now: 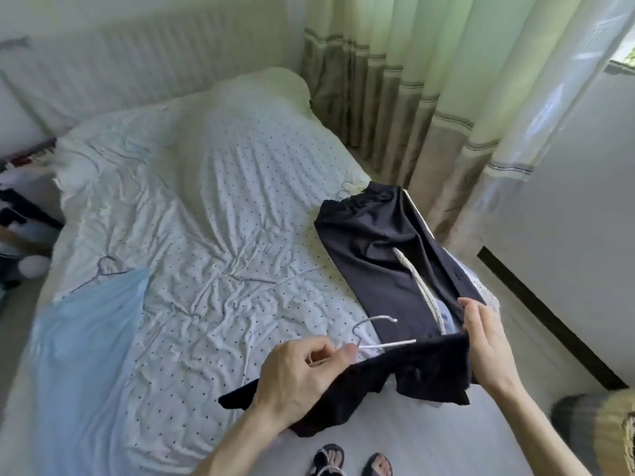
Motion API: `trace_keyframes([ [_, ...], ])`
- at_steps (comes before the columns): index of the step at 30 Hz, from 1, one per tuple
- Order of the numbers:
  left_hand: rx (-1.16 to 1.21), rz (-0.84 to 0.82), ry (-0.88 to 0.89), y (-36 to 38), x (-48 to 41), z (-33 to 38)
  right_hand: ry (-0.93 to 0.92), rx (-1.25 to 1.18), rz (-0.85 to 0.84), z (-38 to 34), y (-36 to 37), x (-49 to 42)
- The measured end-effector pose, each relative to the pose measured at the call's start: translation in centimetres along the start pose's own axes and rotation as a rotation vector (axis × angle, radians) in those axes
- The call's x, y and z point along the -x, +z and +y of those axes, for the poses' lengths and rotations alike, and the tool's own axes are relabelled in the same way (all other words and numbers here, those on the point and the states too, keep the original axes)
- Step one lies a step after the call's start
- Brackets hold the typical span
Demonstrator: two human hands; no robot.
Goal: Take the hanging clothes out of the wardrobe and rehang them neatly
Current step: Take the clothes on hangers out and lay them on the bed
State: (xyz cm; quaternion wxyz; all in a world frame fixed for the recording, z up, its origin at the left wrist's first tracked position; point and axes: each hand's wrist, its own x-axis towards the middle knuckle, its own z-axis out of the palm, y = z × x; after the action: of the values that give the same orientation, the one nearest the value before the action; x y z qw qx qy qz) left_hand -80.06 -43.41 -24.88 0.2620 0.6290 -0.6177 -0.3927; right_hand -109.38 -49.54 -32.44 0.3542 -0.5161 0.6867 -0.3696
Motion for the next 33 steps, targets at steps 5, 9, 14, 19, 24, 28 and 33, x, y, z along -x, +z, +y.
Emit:
trace_keyframes([
  [5, -0.019, 0.119, -0.072, -1.1, -0.1, 0.4, 0.278, -0.205, -0.357, 3.0, 3.2, -0.7],
  [9, 0.001, 0.257, -0.135, -2.5, -0.9, 0.4, 0.397, -0.397, -0.281, 0.8, 5.3, -0.1],
  [14, 0.105, 0.392, -0.148, -4.7, -2.0, 0.9, 0.33, -0.311, -0.512, 2.6, 8.0, -0.1],
  [19, 0.083, 0.34, -0.137, -5.9, -5.0, 1.1, 0.231, -0.228, -0.54, 1.8, 9.8, -1.5],
  [24, 0.024, 0.393, -0.117, -8.9, -9.2, 0.2, 0.186, -0.023, -0.537, 1.0, 11.4, -4.3],
  [28, -0.056, 0.47, -0.133, -12.0, -13.1, -2.1, 0.151, 0.051, -0.568, 0.1, 13.1, -6.8],
  [33, -0.053, 0.486, -0.155, -15.4, -21.0, -8.0, 0.113, 0.189, -0.556, -2.2, 17.8, -11.1],
])
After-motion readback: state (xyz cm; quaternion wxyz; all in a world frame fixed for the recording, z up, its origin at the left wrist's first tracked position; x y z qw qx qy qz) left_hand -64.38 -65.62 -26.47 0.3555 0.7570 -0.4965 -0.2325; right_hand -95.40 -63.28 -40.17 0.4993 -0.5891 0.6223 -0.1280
